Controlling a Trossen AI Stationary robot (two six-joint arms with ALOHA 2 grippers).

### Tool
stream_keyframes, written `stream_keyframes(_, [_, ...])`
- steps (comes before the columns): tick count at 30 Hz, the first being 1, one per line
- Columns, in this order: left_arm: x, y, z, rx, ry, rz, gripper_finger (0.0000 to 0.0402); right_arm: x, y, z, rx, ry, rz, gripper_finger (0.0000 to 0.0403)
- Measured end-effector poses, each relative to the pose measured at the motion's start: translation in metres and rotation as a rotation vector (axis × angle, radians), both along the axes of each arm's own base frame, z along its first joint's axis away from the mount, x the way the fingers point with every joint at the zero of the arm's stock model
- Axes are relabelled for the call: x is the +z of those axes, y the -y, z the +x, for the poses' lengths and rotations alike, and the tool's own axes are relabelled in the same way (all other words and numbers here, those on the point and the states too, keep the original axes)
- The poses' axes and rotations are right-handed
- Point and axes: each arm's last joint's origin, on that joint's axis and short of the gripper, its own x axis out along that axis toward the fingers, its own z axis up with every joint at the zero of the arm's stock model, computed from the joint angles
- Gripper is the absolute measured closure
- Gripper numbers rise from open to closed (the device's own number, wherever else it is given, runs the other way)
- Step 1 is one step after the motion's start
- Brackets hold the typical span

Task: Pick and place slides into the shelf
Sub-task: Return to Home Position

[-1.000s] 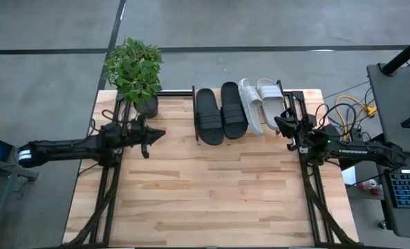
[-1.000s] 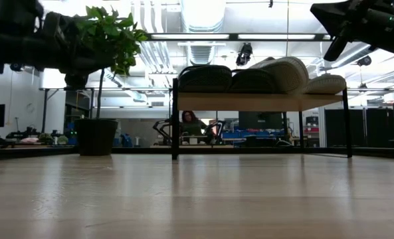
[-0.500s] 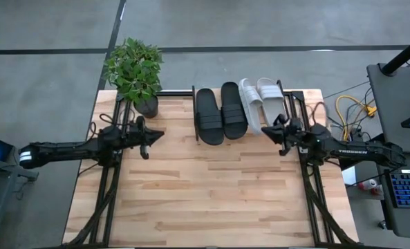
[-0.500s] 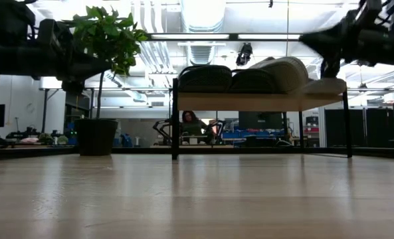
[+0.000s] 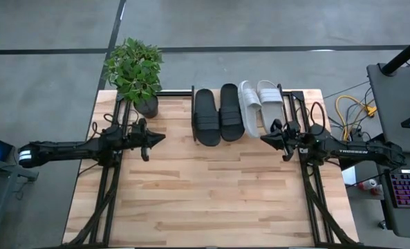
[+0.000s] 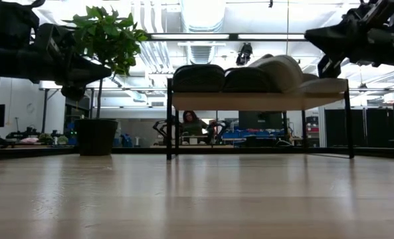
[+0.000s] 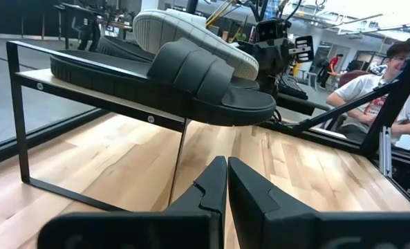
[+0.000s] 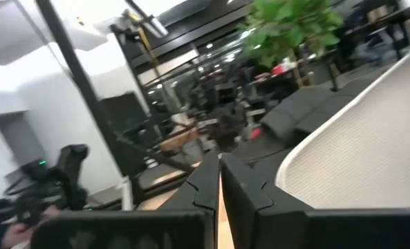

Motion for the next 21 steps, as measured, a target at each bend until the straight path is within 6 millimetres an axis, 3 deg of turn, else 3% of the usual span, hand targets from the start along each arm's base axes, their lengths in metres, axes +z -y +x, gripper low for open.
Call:
stream_keyframes(8, [-0.001, 0.0, 0.0, -0.001, -0.004, -0.004, 0.0402, -0.002, -0.009, 0.001, 0.073, -0.022, -0.014, 0.0394])
stream_keyframes(21, [-0.006, 0.0, 0.002, -0.016, -0.077, -0.03, 0.0402, -0.032, -0.007, 0.002, -0.004, -0.312, 0.014, 0.0394])
